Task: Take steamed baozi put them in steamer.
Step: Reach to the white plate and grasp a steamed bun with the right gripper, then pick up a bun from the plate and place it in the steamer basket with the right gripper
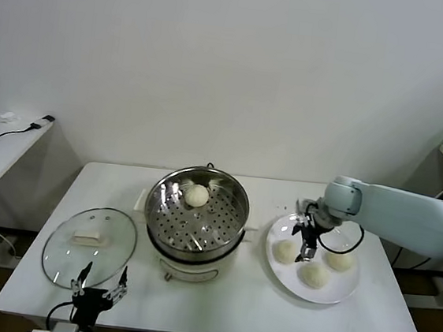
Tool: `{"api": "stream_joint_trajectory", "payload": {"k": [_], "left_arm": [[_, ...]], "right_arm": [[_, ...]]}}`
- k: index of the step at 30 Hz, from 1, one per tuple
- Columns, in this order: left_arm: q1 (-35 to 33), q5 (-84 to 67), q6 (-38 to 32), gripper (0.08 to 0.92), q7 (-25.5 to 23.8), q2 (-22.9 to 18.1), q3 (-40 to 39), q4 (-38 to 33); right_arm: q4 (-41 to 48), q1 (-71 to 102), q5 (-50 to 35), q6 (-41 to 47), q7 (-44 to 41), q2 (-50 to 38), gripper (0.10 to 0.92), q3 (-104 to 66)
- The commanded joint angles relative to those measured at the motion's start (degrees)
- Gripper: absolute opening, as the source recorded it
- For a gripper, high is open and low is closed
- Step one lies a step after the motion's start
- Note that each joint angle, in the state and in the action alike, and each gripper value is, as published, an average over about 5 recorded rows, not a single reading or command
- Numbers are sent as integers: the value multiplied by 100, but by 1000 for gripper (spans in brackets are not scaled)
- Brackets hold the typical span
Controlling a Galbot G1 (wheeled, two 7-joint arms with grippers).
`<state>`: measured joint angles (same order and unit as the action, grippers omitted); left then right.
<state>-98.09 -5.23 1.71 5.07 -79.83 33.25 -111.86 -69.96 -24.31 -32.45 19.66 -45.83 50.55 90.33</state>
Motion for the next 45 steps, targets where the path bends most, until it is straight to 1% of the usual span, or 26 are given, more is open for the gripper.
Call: {"api": "stream_joint_trajectory", "payload": {"k": [1,3,5,11,14,17,21,27,31,35,40,45], "left_arm": [[8,3,-3,823,-3,6,-32,7],[18,3,-5,823,-3,5,-41,12],[26,4,-4,823,-3,5,-50,15],[17,28,-6,823,-5,6,-86,-7],[-13,45,-3,823,-5,-4,-101,-59],[-43,60,4,823,-7,-19,-119,-118],[-79,78,11,823,-9,-32,-151,-197],[-89,84,17,823,-13,-33,-196,-303],[-77,86,26,823,-15,-30,-245,-358],[-50,86,41,823,-11,-33,-304,-404],[-26,75,55,823,-14,-31,-363,-478],[-7,74,52,823,-16,-16,-404,-491]], "right_arm": [[389,545,87,159,96,216,823,-380],[412,569,91,156,128,219,821,-429],[415,580,89,147,142,217,802,-474],[307,453,67,119,35,152,648,-482],[166,250,35,122,-43,56,597,-422],[-14,-137,-54,110,-152,-63,578,-245],[-280,-1078,-319,12,-366,-194,557,269],[-958,-3014,-1354,-62,-648,-153,552,1304],[-1463,-4051,-2127,54,-676,172,551,1479],[-1781,-4486,-2757,294,-507,759,551,1255],[-1824,-4210,-3268,672,-91,1683,551,694],[-1595,-3454,-3362,931,329,2450,551,376]]}}
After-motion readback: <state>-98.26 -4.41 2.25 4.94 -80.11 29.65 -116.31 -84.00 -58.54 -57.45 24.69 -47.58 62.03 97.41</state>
